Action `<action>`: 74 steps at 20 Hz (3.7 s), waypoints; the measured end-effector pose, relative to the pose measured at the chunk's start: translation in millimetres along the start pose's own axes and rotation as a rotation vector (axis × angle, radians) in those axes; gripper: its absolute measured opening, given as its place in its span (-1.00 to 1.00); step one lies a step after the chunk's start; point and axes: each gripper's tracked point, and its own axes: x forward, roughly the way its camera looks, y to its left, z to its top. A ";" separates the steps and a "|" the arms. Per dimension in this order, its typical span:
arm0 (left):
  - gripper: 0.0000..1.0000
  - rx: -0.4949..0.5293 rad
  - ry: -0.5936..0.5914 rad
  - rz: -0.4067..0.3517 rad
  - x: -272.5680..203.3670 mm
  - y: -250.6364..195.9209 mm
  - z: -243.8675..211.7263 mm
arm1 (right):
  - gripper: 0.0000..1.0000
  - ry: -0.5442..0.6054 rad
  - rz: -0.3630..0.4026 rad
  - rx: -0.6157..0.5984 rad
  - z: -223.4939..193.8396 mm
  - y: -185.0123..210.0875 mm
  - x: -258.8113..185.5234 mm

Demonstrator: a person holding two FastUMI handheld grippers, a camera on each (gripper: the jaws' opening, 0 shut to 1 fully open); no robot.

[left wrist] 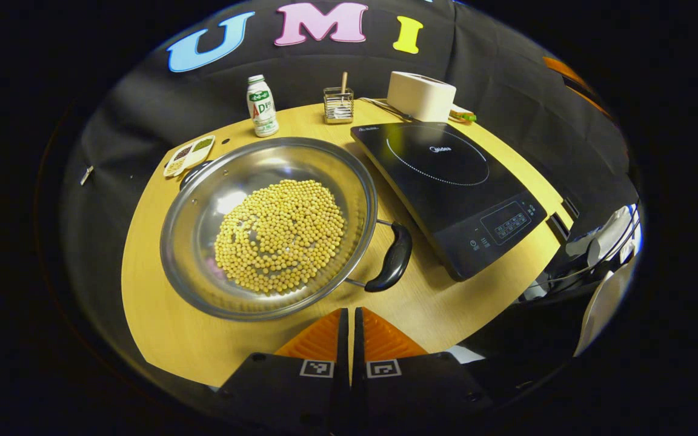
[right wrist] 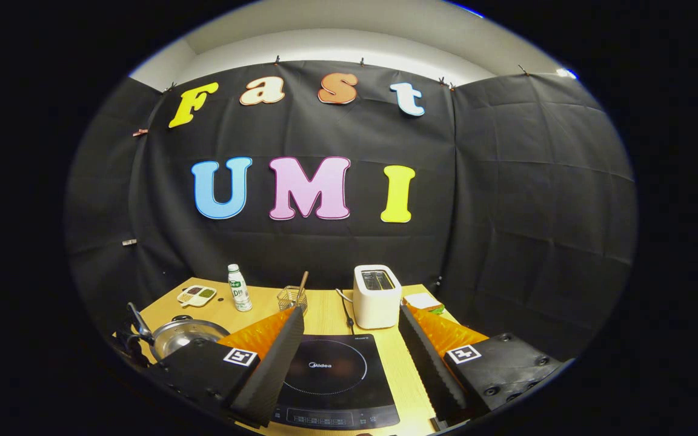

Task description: First push the handle of the pot to place it horizontally, then grasp the pot with both hands and set it on the induction cooktop.

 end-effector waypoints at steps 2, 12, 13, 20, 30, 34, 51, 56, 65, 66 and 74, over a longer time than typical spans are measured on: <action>-0.90 0.018 0.014 -0.002 8.5 -4.0 3.1 | 0.95 0.003 0.010 0.010 -0.1 -3.4 5.0; -0.90 -0.023 0.035 0.012 32.3 -20.2 27.1 | 0.95 0.019 0.001 0.024 -3.4 -38.1 32.1; -0.90 -0.035 0.032 0.011 33.8 -21.1 31.8 | 0.95 0.022 -0.001 0.025 -4.3 -41.1 34.7; -0.90 -0.089 0.018 0.006 52.9 -29.1 63.0 | 0.95 0.031 -0.013 0.033 -6.9 -55.9 45.7; -0.90 -0.107 0.003 -0.006 76.2 -33.1 104.0 | 0.95 0.025 -0.061 0.031 -5.3 -83.5 49.4; -0.90 -0.113 -0.011 -0.006 83.3 -32.7 118.1 | 0.95 0.022 -0.073 0.032 -4.0 -90.8 46.3; -0.87 -0.181 -0.088 -0.020 95.4 -21.1 161.9 | 0.94 0.043 -0.066 0.008 -9.1 -91.9 36.4; -0.90 -0.175 -0.202 -0.030 55.2 -24.5 173.8 | 0.96 0.123 -0.001 0.060 -29.8 -58.5 47.7; 0.55 -0.228 -0.438 0.057 -69.0 48.6 187.1 | 0.97 0.278 0.246 0.049 -65.0 79.9 71.9; 0.76 -0.238 -0.456 0.090 -81.6 65.5 185.8 | 0.97 0.298 0.273 0.056 -68.2 96.6 74.3; 0.92 -0.343 -0.435 0.246 -90.7 192.4 138.3 | 0.98 0.441 0.386 0.063 -112.7 199.6 104.4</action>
